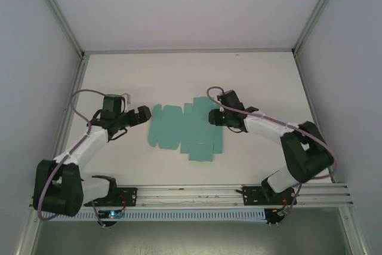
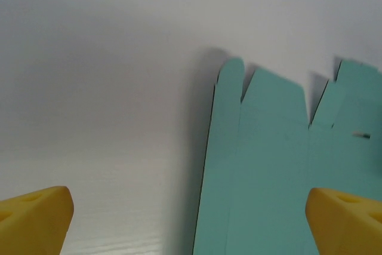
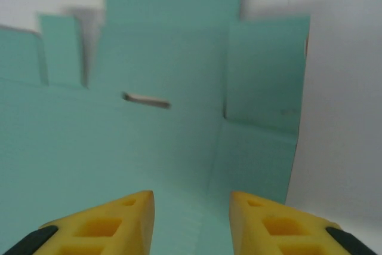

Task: Assemble paper box

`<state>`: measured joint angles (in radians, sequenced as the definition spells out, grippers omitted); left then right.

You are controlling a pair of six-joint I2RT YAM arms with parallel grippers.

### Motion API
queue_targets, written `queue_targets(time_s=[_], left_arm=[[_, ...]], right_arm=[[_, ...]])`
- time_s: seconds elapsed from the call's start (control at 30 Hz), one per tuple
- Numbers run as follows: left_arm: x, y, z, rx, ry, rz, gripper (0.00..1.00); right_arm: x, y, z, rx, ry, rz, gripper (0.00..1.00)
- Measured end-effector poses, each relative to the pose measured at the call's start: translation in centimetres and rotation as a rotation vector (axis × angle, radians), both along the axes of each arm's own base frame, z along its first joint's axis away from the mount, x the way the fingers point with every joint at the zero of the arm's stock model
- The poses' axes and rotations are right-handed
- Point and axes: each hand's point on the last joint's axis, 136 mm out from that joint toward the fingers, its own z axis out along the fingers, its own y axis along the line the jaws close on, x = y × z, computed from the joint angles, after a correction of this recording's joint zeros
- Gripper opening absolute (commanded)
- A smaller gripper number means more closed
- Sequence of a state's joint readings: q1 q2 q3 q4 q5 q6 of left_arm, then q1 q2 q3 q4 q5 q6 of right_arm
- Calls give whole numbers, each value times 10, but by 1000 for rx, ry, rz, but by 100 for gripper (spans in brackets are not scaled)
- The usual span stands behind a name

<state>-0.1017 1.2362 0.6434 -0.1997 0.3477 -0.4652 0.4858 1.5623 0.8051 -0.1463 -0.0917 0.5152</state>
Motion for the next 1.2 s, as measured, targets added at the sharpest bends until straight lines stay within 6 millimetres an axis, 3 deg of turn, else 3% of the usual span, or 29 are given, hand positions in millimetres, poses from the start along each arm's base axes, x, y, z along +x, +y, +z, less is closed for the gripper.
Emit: queue_targets(time_s=[0.13, 0.37, 0.47, 0.57, 0.67, 0.73, 0.83, 0.97, 1.1, 1.2], left_arm=[[-1, -16, -18, -45, 83, -62, 100], [-2, -38, -29, -149, 135, -148, 96], [0, -53, -29, -218, 133, -194, 78], [1, -68, -23, -279, 118, -240, 51], [2, -78, -15, -313, 98, -268, 15], [4, -80, -12, -321, 84, -276, 0], [5, -82, -2, -336, 60, -277, 0], [5, -84, 33, -347, -43, -301, 0], [0, -85, 86, -367, -202, -325, 0], [-11, -84, 125, -387, -314, -341, 0]], right_arm=[[-3, -5, -32, -29, 84, -16, 34], [17, 5, -29, 28, 46, -2, 34], [23, 7, -30, 37, 35, 1, 34], [26, 10, -28, 51, 22, 6, 35], [26, 12, -27, 57, 19, 10, 36], [26, 12, -27, 58, 17, 19, 38], [23, 13, -22, 56, 11, 43, 49], [22, 10, 14, 72, -55, 82, 68], [28, -7, 81, 177, -202, 100, 71], [25, -24, 120, 258, -294, 127, 72]])
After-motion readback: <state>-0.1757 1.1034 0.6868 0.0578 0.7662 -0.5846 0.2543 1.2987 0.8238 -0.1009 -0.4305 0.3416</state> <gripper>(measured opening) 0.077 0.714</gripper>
